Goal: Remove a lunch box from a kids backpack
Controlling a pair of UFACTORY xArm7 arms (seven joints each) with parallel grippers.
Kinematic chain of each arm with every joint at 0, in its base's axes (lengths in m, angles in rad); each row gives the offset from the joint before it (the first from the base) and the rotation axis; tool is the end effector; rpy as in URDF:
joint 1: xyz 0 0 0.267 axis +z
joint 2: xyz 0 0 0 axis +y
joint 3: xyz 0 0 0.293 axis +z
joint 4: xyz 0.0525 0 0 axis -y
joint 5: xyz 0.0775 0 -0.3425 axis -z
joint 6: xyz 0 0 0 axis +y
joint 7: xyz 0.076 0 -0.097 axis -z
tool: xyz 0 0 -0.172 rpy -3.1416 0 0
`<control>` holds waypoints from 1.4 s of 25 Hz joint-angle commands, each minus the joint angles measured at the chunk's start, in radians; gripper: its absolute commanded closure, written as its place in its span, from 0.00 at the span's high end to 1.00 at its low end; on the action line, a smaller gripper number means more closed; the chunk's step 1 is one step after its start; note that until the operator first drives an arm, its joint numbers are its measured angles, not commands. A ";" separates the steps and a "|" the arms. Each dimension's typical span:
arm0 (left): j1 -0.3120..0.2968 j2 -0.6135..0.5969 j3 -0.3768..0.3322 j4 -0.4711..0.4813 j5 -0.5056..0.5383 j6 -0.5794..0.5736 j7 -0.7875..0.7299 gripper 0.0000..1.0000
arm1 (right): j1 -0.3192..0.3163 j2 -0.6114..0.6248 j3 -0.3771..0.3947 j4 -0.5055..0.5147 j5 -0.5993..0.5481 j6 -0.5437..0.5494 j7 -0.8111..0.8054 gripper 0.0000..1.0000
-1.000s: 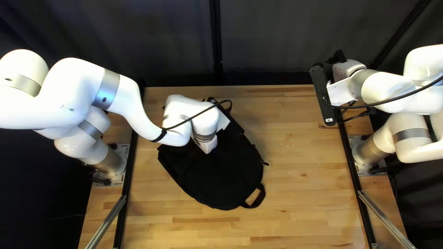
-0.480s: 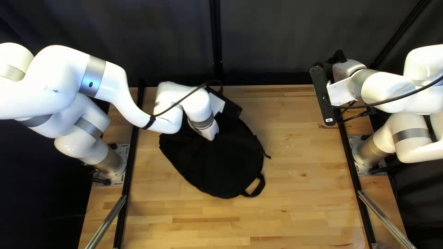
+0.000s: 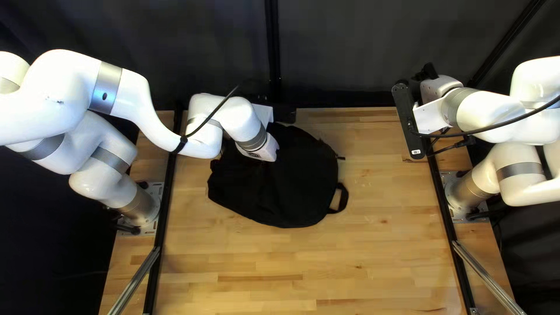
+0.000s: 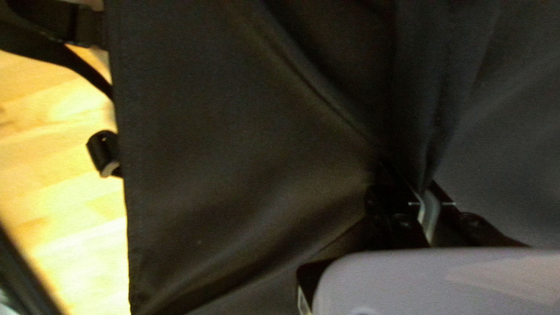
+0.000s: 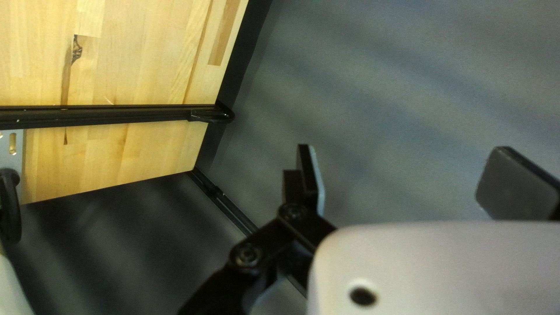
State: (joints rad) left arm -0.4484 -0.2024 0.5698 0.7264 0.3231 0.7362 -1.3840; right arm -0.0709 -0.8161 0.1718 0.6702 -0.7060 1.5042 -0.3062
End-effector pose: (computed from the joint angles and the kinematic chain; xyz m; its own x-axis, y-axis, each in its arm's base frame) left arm 0.4343 0.0771 0.1597 0.2691 0.9479 0.1703 0.9482 -0.2918 0.1259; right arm 0.2547 -0.1479 0.3655 0.9215 0.2833 -0.2658 0.3872 -0.6142 0.6877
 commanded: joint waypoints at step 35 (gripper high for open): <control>0.005 0.018 -0.050 -0.007 0.080 -0.042 -0.144 0.00 | -0.081 0.374 0.057 -0.286 0.051 -0.749 0.655 1.00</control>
State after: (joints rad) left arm -0.4447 -0.1834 0.5211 0.7222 0.3992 0.6969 -1.5240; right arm -0.1053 -0.5388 0.2430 0.3611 -0.6078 0.8388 0.3092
